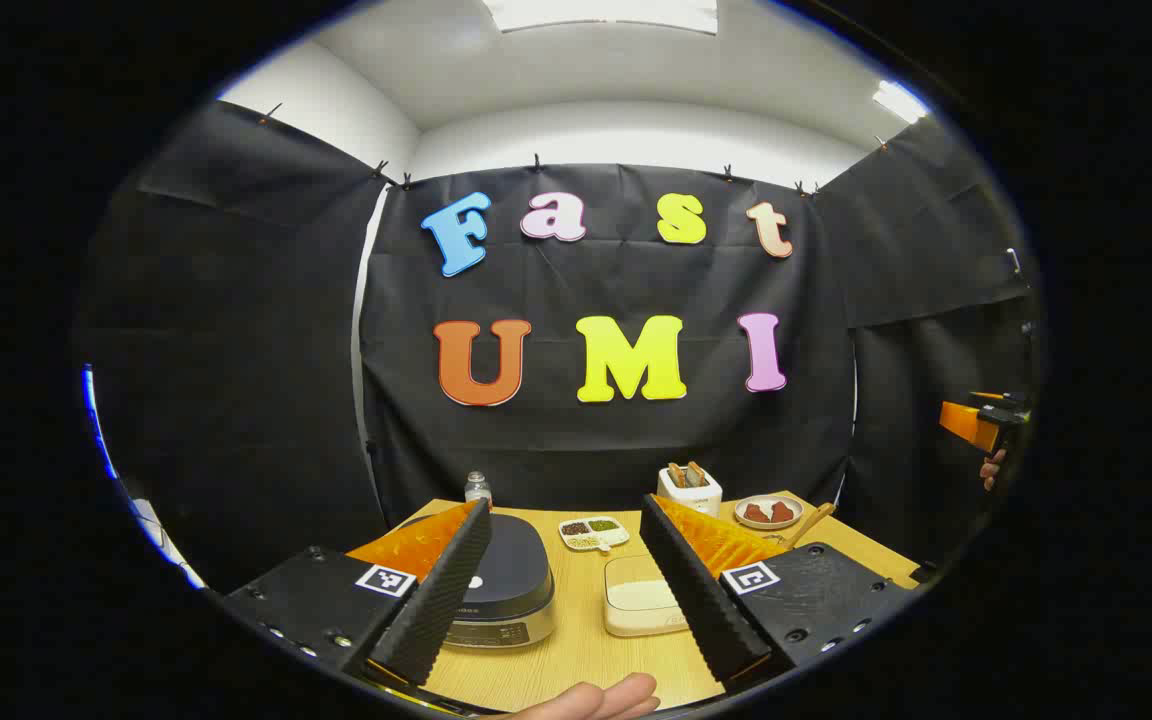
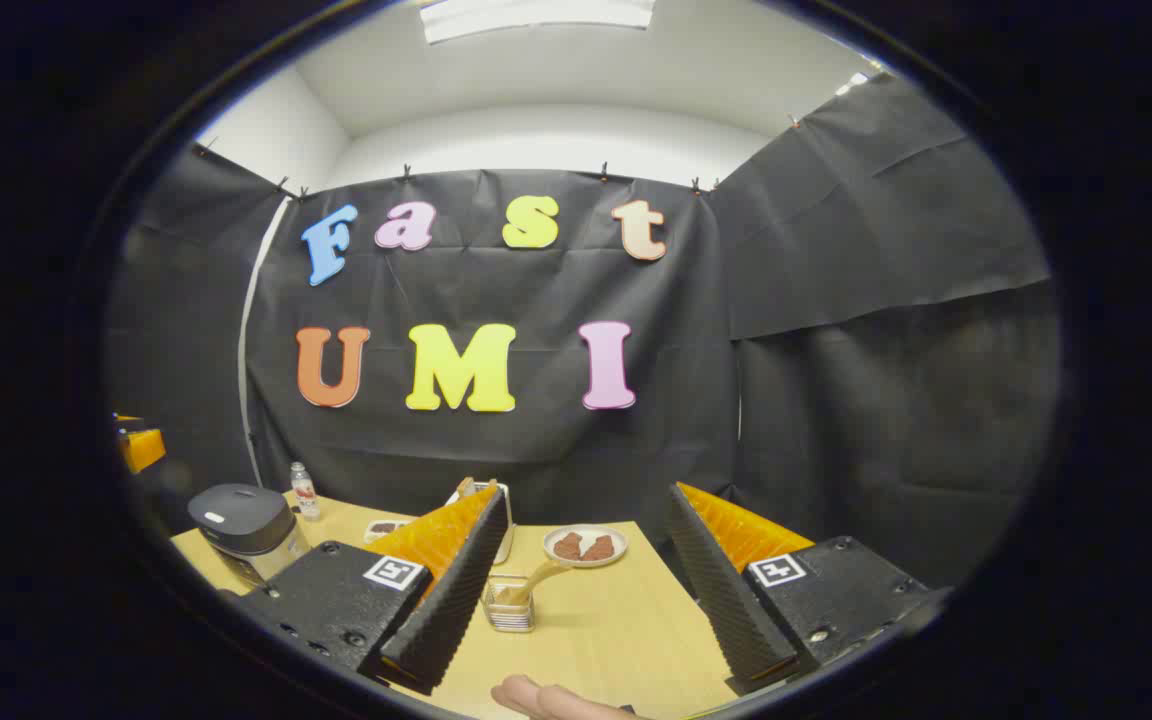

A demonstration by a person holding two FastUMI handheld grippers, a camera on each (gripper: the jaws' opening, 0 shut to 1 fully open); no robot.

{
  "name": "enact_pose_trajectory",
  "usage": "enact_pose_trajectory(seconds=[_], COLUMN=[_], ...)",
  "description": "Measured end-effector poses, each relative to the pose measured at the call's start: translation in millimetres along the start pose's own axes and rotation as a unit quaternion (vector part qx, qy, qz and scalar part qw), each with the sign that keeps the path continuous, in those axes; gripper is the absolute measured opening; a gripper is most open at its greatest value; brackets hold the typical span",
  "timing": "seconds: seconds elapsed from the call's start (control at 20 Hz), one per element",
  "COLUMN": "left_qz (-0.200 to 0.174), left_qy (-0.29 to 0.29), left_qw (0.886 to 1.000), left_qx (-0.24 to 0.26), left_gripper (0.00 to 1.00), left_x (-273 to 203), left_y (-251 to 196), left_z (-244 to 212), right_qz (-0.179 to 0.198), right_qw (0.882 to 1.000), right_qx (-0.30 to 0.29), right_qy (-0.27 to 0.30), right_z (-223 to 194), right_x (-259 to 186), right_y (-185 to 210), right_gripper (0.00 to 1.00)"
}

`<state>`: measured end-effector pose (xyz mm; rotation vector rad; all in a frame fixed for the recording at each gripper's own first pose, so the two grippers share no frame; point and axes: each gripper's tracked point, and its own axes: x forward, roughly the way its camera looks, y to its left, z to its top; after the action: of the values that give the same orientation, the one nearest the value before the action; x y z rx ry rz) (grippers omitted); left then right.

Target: Close the left gripper, press the button to open the rice cooker; take a wooden spoon from the chopstick holder with the right hand, scoop a spoonful of rice and pour it into the rice cooker, then put the wooden spoon back into the chopstick holder.

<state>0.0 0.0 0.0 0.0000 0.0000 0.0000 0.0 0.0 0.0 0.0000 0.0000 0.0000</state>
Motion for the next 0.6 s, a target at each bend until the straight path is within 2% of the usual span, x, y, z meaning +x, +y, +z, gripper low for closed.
enact_pose_trajectory(seconds=[0.05,0.1,0.2,0.3,0.35,0.6], left_qz=[-0.002,-0.002,-0.002,-0.006,-0.01,-0.02], left_qy=[0.003,0.007,0.01,0.009,0.008,0.012], left_qw=[1.0,1.0,1.0,1.0,1.0,1.0], left_qx=[0.0,-0.001,0.003,0.007,0.008,0.009], left_gripper=[0.96,0.96,0.96,0.96,0.95,0.9], left_x=[1,2,3,5,7,13], left_y=[1,3,4,4,4,3], left_z=[-4,-7,-11,-12,-13,-21], right_qz=[-0.002,-0.003,0.004,0.012,0.014,0.013], right_qw=[1.0,1.0,1.0,1.0,1.0,1.0], right_qx=[0.004,0.009,0.016,0.015,0.013,0.004], right_qy=[-0.002,-0.004,-0.002,0.001,0.001,-0.012], right_z=[1,1,-3,-6,-5,-5], right_x=[-1,-1,-2,-3,-2,-7], right_y=[-1,-1,4,9,11,14], right_gripper=[1.0,0.96,1.0,1.0,0.96,1.0])
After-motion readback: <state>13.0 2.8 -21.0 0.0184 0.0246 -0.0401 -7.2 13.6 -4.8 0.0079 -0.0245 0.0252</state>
